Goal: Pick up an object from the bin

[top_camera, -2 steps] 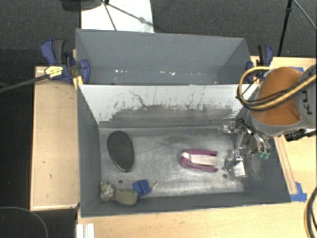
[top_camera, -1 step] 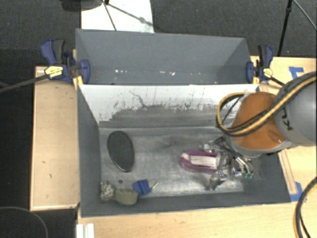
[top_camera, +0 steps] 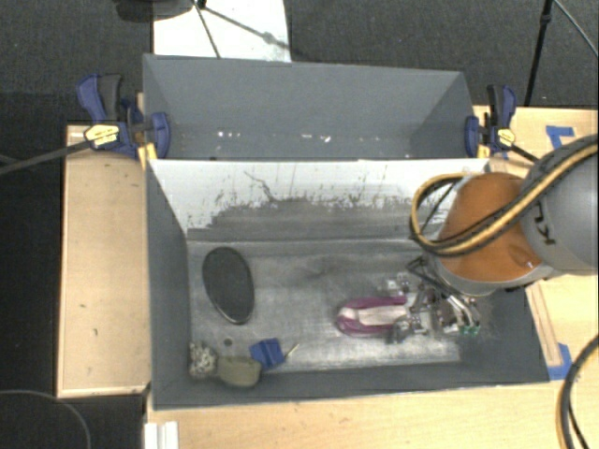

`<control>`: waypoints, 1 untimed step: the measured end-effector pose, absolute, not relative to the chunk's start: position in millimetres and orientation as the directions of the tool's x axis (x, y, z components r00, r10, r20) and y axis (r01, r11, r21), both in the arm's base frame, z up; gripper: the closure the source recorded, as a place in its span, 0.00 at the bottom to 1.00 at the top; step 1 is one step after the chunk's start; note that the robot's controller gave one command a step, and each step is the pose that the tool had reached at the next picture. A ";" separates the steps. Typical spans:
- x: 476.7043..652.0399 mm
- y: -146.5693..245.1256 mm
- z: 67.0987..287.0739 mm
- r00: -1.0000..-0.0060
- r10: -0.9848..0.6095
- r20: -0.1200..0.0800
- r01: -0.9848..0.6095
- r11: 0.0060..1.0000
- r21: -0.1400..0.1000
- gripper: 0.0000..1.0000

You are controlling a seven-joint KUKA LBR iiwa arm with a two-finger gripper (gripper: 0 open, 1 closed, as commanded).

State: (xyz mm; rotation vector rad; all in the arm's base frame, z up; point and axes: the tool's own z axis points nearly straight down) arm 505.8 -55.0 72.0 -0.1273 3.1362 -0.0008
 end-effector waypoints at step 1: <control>489.9 -60.7 224.9 -0.985 -0.174 -0.009 -0.174 0.985 -0.003 1.00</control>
Offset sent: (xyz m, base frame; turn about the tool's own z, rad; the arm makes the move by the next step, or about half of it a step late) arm -0.0174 -0.0051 0.1486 -0.0955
